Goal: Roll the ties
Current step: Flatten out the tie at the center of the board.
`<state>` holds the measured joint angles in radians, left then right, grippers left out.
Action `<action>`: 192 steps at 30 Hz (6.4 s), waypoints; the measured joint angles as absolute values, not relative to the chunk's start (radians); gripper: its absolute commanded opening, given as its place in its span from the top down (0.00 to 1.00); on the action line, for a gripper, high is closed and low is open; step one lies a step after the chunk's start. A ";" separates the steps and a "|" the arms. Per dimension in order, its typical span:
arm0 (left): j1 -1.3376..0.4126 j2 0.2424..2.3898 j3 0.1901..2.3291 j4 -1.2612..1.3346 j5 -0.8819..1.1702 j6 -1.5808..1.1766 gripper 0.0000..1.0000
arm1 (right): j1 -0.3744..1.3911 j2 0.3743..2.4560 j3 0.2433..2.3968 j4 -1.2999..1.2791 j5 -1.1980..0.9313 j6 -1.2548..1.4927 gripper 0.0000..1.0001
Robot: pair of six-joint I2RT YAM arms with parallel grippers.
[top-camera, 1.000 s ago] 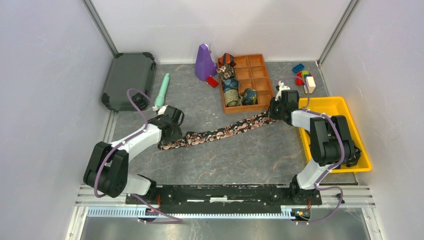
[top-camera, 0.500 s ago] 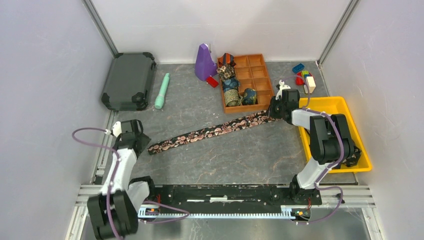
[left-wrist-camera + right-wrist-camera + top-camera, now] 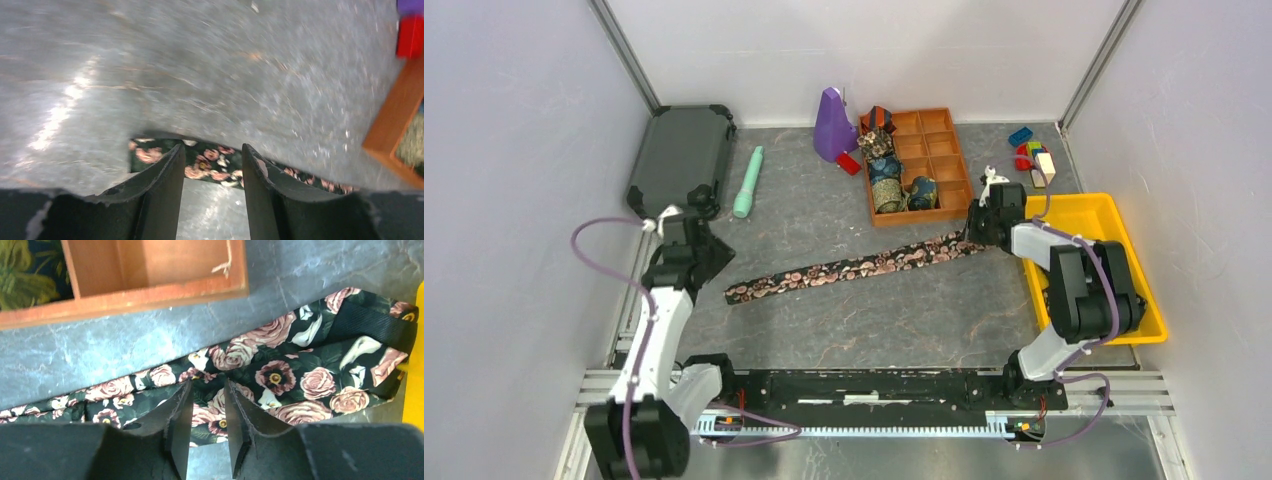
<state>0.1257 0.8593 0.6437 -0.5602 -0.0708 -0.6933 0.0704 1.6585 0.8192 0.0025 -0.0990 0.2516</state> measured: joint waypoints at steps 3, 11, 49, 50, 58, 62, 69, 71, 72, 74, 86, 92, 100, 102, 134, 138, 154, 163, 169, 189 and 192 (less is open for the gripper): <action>-0.020 1.005 0.729 -0.547 -0.056 -0.654 0.48 | 0.104 1.602 0.802 -0.062 -0.069 0.244 0.56; -0.296 1.401 0.962 -0.503 0.030 -0.546 0.52 | 0.371 1.404 0.741 -0.136 0.012 0.247 0.58; -0.616 1.879 1.236 -0.620 0.141 -0.419 0.63 | 0.775 1.701 0.789 0.159 0.046 0.478 0.78; -0.618 1.875 1.231 -0.620 0.140 -0.419 0.63 | 0.775 1.701 0.789 0.159 0.046 0.472 0.78; -0.619 1.851 1.224 -0.638 0.061 -0.424 0.62 | 0.771 1.687 0.784 0.144 0.006 0.409 0.77; -0.619 1.781 1.222 -0.676 -0.047 -0.447 0.57 | 0.770 1.631 0.762 0.095 -0.052 0.364 0.75; -0.616 1.434 1.058 -0.707 -0.275 -0.562 0.06 | 0.781 1.545 0.773 0.077 -0.152 0.324 0.74; -0.611 1.320 0.978 -0.719 -0.313 -0.605 0.00 | 0.788 1.554 0.803 0.069 -0.173 0.324 0.74; -0.607 1.270 0.942 -0.732 -0.328 -0.627 0.00 | 0.791 1.563 0.823 0.065 -0.182 0.324 0.74; -0.606 1.180 0.883 -0.767 -0.362 -0.680 0.00 | 0.793 1.593 0.873 0.066 -0.191 0.325 0.75; -0.601 0.758 0.762 -1.027 -0.495 -0.976 0.01 | 0.796 1.801 0.973 0.071 -0.167 0.364 0.78; -0.601 0.706 0.762 -1.078 -0.501 -1.017 0.01 | 0.719 1.812 0.900 0.174 -0.186 0.407 0.79; -0.601 0.724 0.748 -1.090 -0.486 -1.023 0.03 | 0.531 1.771 0.797 0.283 -0.234 0.417 0.79; -0.601 0.723 0.732 -1.086 -0.474 -1.032 0.06 | 0.504 1.769 0.792 0.291 -0.237 0.416 0.79; -0.601 0.589 0.252 -0.625 -0.274 -1.591 0.41 | 0.486 1.766 0.739 0.389 -0.255 0.414 0.80; -0.601 0.615 0.248 -0.599 -0.275 -1.605 0.46 | 0.486 1.765 0.736 0.394 -0.255 0.414 0.80; -0.601 0.693 0.223 -0.500 -0.253 -1.595 0.90 | 0.482 1.765 0.735 0.395 -0.266 0.414 0.80; -0.601 0.627 0.222 -0.524 -0.253 -1.513 0.97 | 0.481 1.765 0.734 0.395 -0.270 0.414 0.80; -0.601 0.659 0.254 -0.558 -0.261 -1.375 0.98 | 0.481 1.759 0.723 0.402 -0.278 0.413 0.80; -0.601 0.715 0.368 -0.691 -0.436 -1.098 0.98 | 0.776 1.694 0.852 0.181 -0.301 0.345 0.59; -0.601 0.712 0.371 -0.707 -0.445 -1.098 0.98 | 0.833 1.695 0.916 0.152 -0.304 0.355 0.59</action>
